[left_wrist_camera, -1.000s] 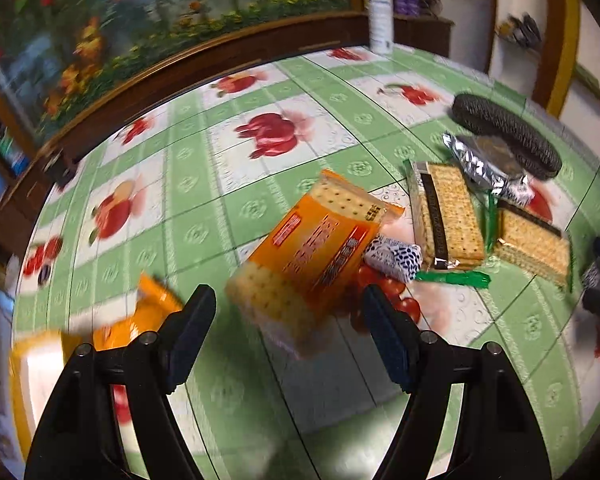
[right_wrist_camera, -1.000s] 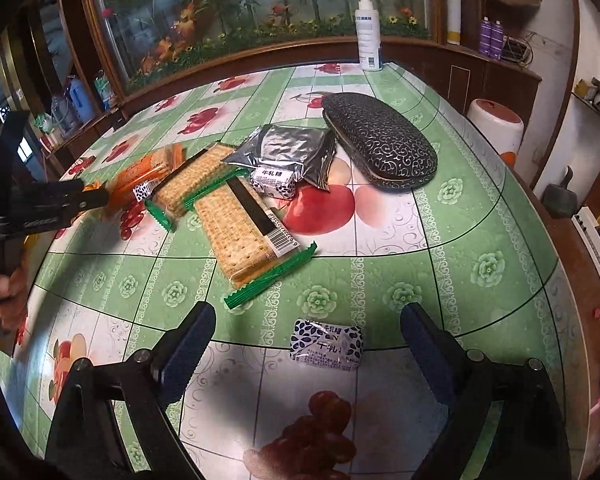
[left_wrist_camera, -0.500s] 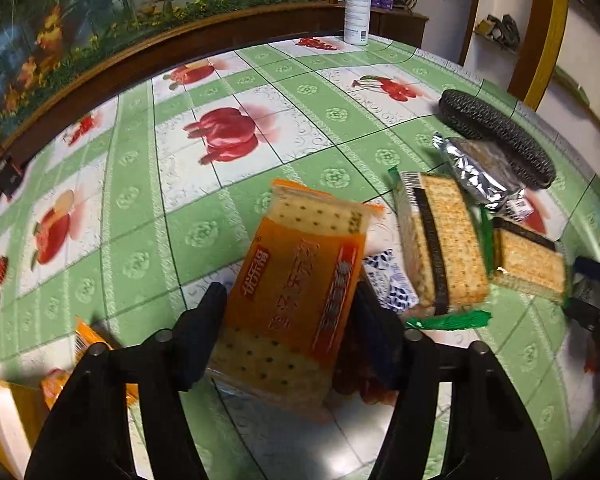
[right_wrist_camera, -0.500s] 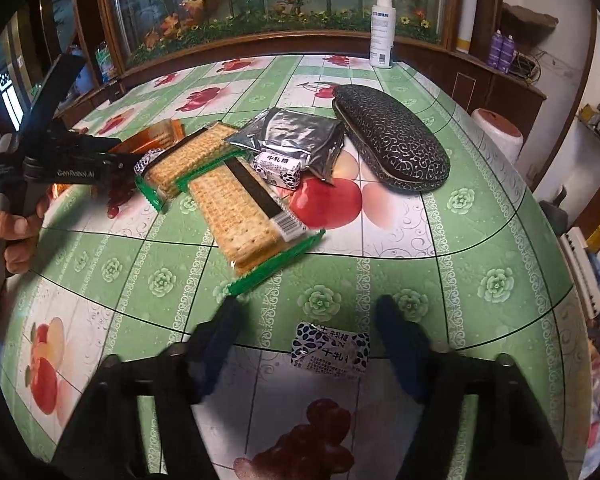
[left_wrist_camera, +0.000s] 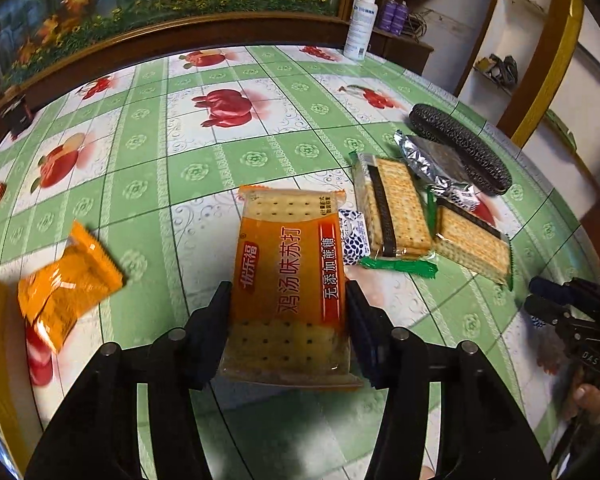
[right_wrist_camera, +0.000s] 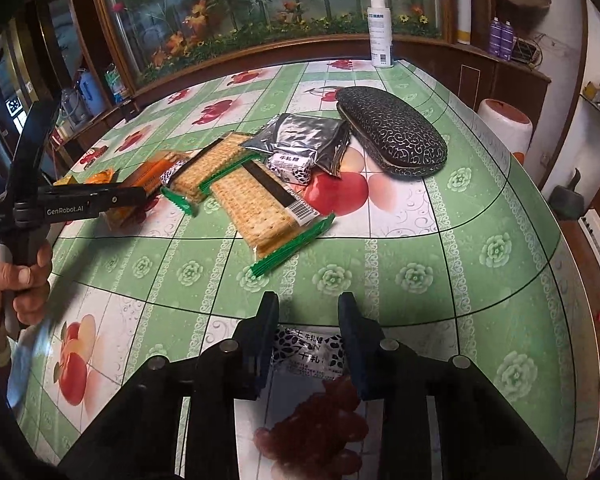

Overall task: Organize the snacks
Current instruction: 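Carry the orange cracker pack and black-and-white pack over the tray with both tools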

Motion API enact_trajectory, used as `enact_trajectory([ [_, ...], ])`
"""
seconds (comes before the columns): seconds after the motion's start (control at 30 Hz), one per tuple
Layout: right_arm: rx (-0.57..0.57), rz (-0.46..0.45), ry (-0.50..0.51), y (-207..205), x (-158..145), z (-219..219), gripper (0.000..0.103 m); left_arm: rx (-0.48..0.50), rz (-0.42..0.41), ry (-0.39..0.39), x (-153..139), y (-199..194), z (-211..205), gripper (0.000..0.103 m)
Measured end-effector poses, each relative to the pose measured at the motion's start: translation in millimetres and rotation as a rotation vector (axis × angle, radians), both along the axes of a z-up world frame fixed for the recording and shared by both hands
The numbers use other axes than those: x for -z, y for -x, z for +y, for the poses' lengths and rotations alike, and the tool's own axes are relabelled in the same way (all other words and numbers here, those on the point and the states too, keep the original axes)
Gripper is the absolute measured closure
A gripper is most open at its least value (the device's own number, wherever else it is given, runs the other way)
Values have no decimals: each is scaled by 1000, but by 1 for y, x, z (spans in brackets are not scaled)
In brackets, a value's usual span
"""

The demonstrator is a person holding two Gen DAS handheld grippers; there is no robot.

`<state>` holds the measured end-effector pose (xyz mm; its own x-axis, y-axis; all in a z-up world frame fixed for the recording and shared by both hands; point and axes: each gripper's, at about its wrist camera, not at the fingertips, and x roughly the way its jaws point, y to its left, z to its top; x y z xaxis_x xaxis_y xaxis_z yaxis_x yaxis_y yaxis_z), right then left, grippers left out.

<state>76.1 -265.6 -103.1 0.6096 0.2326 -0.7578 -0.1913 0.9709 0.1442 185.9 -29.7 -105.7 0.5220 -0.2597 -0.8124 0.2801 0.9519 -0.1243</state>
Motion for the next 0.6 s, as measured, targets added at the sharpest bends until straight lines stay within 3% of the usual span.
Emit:
enact_trajectory([
  [0.3, -30, -43, -38, 22, -14, 11, 71, -70, -63, 49, -23, 52, 23, 52],
  [0.4, -58, -55, -49, 27, -20, 22, 71, -103, -87, 49, -30, 71, 32, 75],
  [0.6, -128, -74, -62, 33, -29, 51, 71, -140, -101, 49, -31, 98, 51, 75],
])
